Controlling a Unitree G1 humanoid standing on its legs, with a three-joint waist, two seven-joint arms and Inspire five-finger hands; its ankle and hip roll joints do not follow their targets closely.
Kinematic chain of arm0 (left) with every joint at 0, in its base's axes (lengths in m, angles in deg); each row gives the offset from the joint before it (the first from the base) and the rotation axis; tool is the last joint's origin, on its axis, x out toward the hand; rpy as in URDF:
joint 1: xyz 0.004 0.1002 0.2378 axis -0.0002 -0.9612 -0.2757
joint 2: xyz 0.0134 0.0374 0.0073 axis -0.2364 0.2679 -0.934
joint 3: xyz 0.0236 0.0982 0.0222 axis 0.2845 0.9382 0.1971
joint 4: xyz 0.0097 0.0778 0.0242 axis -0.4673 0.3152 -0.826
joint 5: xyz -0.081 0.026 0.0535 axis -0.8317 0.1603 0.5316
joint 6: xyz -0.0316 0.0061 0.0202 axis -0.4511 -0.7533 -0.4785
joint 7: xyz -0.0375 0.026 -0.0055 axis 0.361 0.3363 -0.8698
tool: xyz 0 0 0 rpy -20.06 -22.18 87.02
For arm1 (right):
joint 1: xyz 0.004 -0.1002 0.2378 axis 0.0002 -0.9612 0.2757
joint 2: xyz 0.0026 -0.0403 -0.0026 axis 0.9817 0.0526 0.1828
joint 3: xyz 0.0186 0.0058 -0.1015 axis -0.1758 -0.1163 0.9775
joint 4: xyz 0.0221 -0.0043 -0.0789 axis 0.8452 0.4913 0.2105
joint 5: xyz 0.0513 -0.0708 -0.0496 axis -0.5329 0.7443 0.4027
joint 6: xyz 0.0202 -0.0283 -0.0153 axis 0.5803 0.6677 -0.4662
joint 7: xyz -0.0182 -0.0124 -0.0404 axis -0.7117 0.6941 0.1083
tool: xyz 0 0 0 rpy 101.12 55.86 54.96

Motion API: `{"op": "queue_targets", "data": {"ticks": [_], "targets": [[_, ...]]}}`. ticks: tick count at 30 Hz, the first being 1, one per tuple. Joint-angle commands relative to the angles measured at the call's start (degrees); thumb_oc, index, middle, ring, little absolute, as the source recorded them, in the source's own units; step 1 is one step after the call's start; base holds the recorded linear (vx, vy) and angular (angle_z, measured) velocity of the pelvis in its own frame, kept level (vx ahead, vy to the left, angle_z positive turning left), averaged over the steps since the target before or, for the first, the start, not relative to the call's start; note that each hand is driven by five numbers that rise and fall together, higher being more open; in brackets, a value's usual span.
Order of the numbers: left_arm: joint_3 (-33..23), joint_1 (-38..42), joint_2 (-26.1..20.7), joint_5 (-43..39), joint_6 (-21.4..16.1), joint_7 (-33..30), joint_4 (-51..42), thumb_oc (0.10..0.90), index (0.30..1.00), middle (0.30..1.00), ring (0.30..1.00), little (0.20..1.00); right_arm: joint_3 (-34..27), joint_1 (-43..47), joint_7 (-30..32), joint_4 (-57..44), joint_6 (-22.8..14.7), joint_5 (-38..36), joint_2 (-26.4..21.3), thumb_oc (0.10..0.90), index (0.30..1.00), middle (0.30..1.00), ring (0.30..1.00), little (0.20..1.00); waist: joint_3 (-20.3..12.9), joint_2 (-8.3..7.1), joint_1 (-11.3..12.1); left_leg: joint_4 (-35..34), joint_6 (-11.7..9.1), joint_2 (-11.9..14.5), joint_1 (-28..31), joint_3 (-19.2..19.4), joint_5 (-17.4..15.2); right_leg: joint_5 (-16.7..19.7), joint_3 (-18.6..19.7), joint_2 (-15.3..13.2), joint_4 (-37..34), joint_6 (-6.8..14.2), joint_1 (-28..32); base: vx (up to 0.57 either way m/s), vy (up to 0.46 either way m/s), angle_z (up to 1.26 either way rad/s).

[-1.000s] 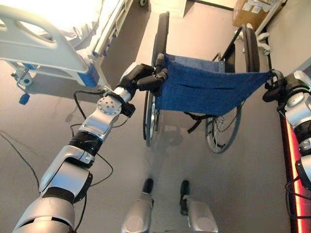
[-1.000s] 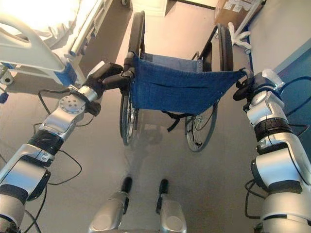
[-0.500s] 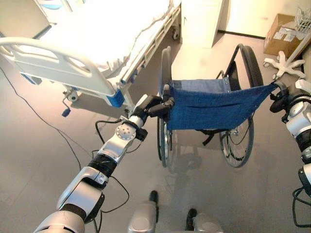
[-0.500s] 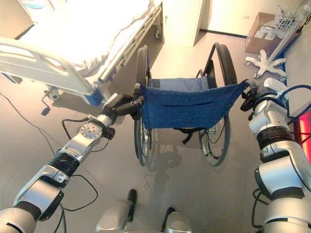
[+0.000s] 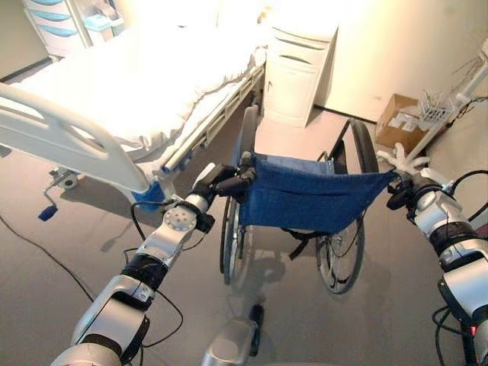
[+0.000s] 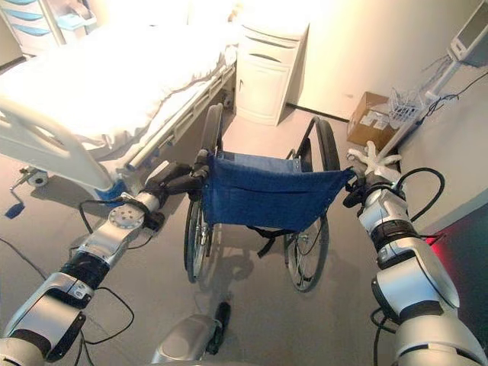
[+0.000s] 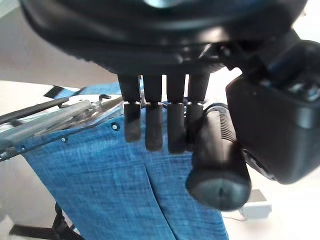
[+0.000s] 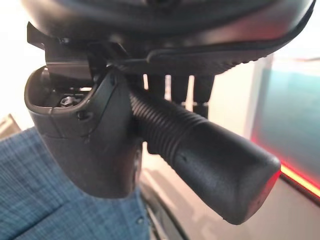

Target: Push the wheelchair next to the bed

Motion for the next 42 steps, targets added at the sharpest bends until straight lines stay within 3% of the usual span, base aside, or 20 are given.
{"op": "queue_targets", "data": {"ticks": [1, 2, 5, 8, 10, 12, 15, 16, 20, 25, 26, 28, 30, 32, 33, 34, 37, 38, 41, 42], "targets": [[0.66, 0.67, -2.48, 3.91, 0.94, -3.46, 3.18, 0.4, 0.3, 0.3, 0.3, 0.3, 4.83, 3.08, -3.49, -12.42, -19.2, 1.04, 6.13, 0.4, 0.3, 0.3, 0.3, 0.3, -0.77, 2.59, 1.31, -1.08, -1.58, 1.84, 2.65, -3.13, -5.35, 20.55, 1.04, -2.19, -3.33, 0.98, -7.44, 0.47, -0.167, 0.09], [0.56, 1.06, -2.67, 3.34, 0.24, -3.07, 4.11, 0.4, 0.3, 0.3, 0.3, 0.3, 4.77, 3.24, -3.1, -12.12, -18.1, -0.12, 6.27, 0.4, 0.3, 0.3, 0.3, 0.3, 0.08, 3.61, -0.05, -1.13, -1.62, 2.93, 5.01, -4.62, -6.44, 21.04, 1.09, -3.37, -5.22, 0.28, -13.36, 0.38, -0.226, -0.01], [0.45, 2.72, -3.09, 1.1, -1.65, -3.31, 5.8, 0.4, 0.3, 0.3, 0.3, 0.3, 4.48, 2.79, -1.56, -13.57, -13.9, -3.5, 6.29, 0.4, 0.3, 0.3, 0.3, 0.3, 3.33, 1.36, -3.88, 2.27, -2.03, 0.97, 8.55, -8.37, -12.23, 26.29, 4.04, -7.51, -19.84, 0.94, -22.97, 0.43, -0.335, 0.21], [0.23, 4.32, -2.0, -0.58, -2.9, -3.89, 5.37, 0.4, 0.3, 0.3, 0.3, 0.3, 3.77, 2.39, -0.28, -16.19, -9.52, -6.29, 5.46, 0.4, 0.3, 0.3, 0.3, 0.3, 5.03, 0.33, -7.08, 3.04, -3.01, 0.48, 10.89, -12.09, -14.86, 27.35, 8.12, -6.56, -32.93, 2.26, -25.1, 0.43, -0.312, 1.15], [-0.67, 4.84, -0.25, -0.14, -3.21, -6.05, 5.54, 0.4, 0.3, 0.3, 0.3, 0.3, 2.69, 2.15, -1.24, -19.44, -4.93, -7.81, 4.36, 0.4, 0.3, 0.3, 0.3, 0.3, 4.97, -0.89, -8.99, 4.67, -3.61, 1.11, 11.1, -12.59, -17.33, 26.97, 10.52, -5.31, -32.48, 2.61, -24.57, 0.47, -0.387, 1.43], [-1.23, 5.21, 0.34, 0.86, -3.2, -6.96, 5.92, 0.4, 0.3, 0.3, 0.3, 0.3, 2.08, 2.16, -1.99, -19.6, -4.14, -8.61, 3.64, 0.4, 0.3, 0.3, 0.3, 0.3, 4.54, -1.4, -9.58, 5.63, -4.13, 1.94, 10.8, -12.07, -17.92, 26.1, 10.76, -4.78, -31.42, 2.54, -23.79, 0.34, -0.297, 0.95], [-2.25, 5.79, 0.63, -3.91, -2.3, -8.34, 6.58, 0.4, 0.3, 0.3, 0.3, 0.3, 1.16, 0.71, -2.84, -20.81, -2.59, -9.83, 3.2, 0.4, 0.3, 0.3, 0.3, 0.3, 3.47, -1.23, -10.93, 5.18, -5.84, 6.25, 12.41, -10.48, -17.25, 22.41, 8.84, -3.99, -23.58, 1.7, -24.08, 0.42, -0.274, 0.62], [-2.82, 5.84, 0.72, -4.05, -2.25, -9.79, 6.2, 0.4, 0.3, 0.3, 0.3, 0.3, 1.01, 0.53, -3.38, -21.12, -2.78, -9.27, 2.89, 0.4, 0.3, 0.3, 0.3, 0.3, 3.57, -1.35, -11.13, 4.38, -7.36, 8.38, 13.42, -8.76, -16.24, 22.02, 6.51, -4.92, -23.21, 1.41, -23.31, 0.31, -0.189, 0.58], [-3.19, 8.84, 0.58, -6.44, -3.52, -11.58, 5.92, 0.4, 0.3, 0.3, 0.3, 0.3, 0.85, 1.15, -3.16, -20.87, -5.2, -7.98, 0.84, 0.4, 0.3, 0.3, 0.3, 0.3, 3.65, 0.03, -13.84, -0.66, -10.23, 13.61, 16.39, -6.56, -10.26, 19.4, 4.65, -3.36, -22.36, -0.72, -23.03, 0.3, -0.166, 0.39], [-4.24, 10.05, -1.17, -8.42, -5.34, -11.43, 6.0, 0.4, 0.3, 0.3, 0.3, 0.3, 2.43, 2.67, -3.78, -21.18, -6.3, -7.79, -0.48, 0.4, 0.3, 0.3, 0.3, 0.3, 2.72, 1.29, -15.39, 0.24, -11.92, 15.29, 19.56, -7.81, -4.08, 17.85, 2.72, -2.02, -21.64, -2.85, -24.65, 0.23, -0.128, 0.24], [-4.83, 9.14, -1.55, -8.96, -5.61, -11.6, 5.35, 0.4, 0.3, 0.3, 0.3, 0.3, 2.72, 2.2, -4.22, -21.93, -6.72, -7.57, -0.98, 0.4, 0.3, 0.3, 0.3, 0.3, 1.83, 1.55, -15.77, 3.13, -12.68, 16.16, 20.11, -7.91, 0.61, 17.01, 2.36, -1.23, -22.24, -4.0, -23.83, 0.24, -0.072, 0.08], [-5.11, 8.36, -1.65, -9.65, -5.79, -11.64, 4.86, 0.4, 0.3, 0.3, 0.3, 0.3, 3.13, 1.73, -4.1, -22.31, -7.19, -7.77, -1.25, 0.4, 0.3, 0.3, 0.3, 0.3, 1.47, 1.31, -15.64, 8.15, -12.79, 15.96, 18.72, -8.28, 3.24, 16.14, 2.28, -0.93, -22.54, -5.06, -22.73, 0.27, -0.146, -0.06], [-6.1, 6.84, -1.45, -8.6, -4.78, -10.34, 3.47, 0.4, 0.3, 0.3, 0.3, 0.3, 3.49, 0.59, -3.29, -23.45, -6.42, -8.43, -1.17, 0.4, 0.3, 0.3, 0.3, 0.3, 3.36, -0.2, -13.65, 21.82, -11.72, 13.76, 7.36, -6.79, 5.34, 14.1, 2.72, -0.61, -23.04, -7.16, -16.75, 0.44, -0.288, -0.26], [-6.28, 5.4, -1.18, -7.5, -5.52, -8.72, 3.49, 0.4, 0.3, 0.3, 0.3, 0.3, 3.07, 0.03, -2.4, -22.25, -5.83, -7.81, 0.21, 0.4, 0.3, 0.3, 0.3, 0.3, 6.26, 0.02, -11.23, 25.14, -10.56, 10.14, -3.8, -6.18, 4.97, 13.38, 4.52, 0.63, -22.6, -7.69, -12.22, 0.56, -0.153, -0.33], [-6.57, 3.7, -0.9, -6.61, -6.28, -7.67, 3.34, 0.4, 0.3, 0.3, 0.3, 0.3, 2.88, -0.28, -1.98, -21.62, -4.57, -7.72, 1.66, 0.4, 0.3, 0.3, 0.3, 0.3, 7.66, 1.36, -9.58, 19.9, -10.36, 8.38, -8.27, -4.59, 6.32, 12.43, 5.57, 2.86, -22.57, -7.74, -8.79, 0.5, -0.041, -0.23], [-6.58, 3.62, -0.9, -6.58, -6.28, -7.67, 3.3, 0.4, 0.3, 0.3, 0.3, 0.3, 2.88, -0.33, -1.97, -21.65, -4.54, -7.7, 1.68, 0.4, 0.3, 0.3, 0.3, 0.3, 7.94, 1.34, -9.45, 20.09, -10.37, 8.41, -7.9, -4.46, 6.01, 12.18, 5.7, 2.84, -22.44, -7.72, -8.45, 0.58, 0.041, -0.37], [-6.76, 0.75, -1.03, -4.94, -6.48, -6.54, 2.45, 0.4, 0.3, 0.3, 0.3, 0.3, 2.11, -1.88, -3.32, -22.84, -1.7, -7.69, 2.6, 0.4, 0.3, 0.3, 0.3, 0.3, 8.78, 5.4, -6.33, -1.53, -13.14, 9.11, -10.06, -4.57, 14.73, 9.01, 9.22, 7.88, -22.98, -7.46, -0.44, 0.78, 0.193, -0.53], [-7.14, 0.14, -1.33, -4.65, -6.14, -6.61, 1.96, 0.4, 0.3, 0.3, 0.3, 0.3, 2.09, -1.91, -4.18, -23.2, -1.76, -7.41, 2.34, 0.4, 0.3, 0.3, 0.3, 0.3, 8.92, 5.31, -5.45, -7.03, -13.18, 8.75, -9.09, -4.67, 14.71, 7.98, 10.52, 7.75, -22.99, -7.13, 1.58, 0.61, 0.207, -0.45], [-8.43, -0.94, -2.58, -4.49, -5.4, -6.94, 1.27, 0.4, 0.3, 0.3, 0.3, 0.3, 1.91, -2.03, -7.36, -23.99, -2.63, -6.05, 1.28, 0.4, 0.3, 0.3, 0.3, 0.3, 7.27, 5.9, -4.49, -12.09, -12.91, 9.12, -7.14, -5.24, 12.74, 4.89, 12.17, 7.3, -21.49, -6.35, 3.71, 0.44, 0.264, -0.95], [-8.65, -0.12, -3.37, -5.08, -4.51, -6.53, 1.77, 0.4, 0.3, 0.3, 0.3, 0.3, 1.88, -1.92, -7.83, -23.37, -3.24, -7.06, 0.79, 0.4, 0.3, 0.3, 0.3, 0.3, 5.88, 5.67, -4.91, -10.48, -11.26, 9.33, -5.64, -2.9, 6.83, 3.47, 11.99, 5.63, -19.06, -4.94, 3.35, 0.46, 0.371, -0.73]]}}
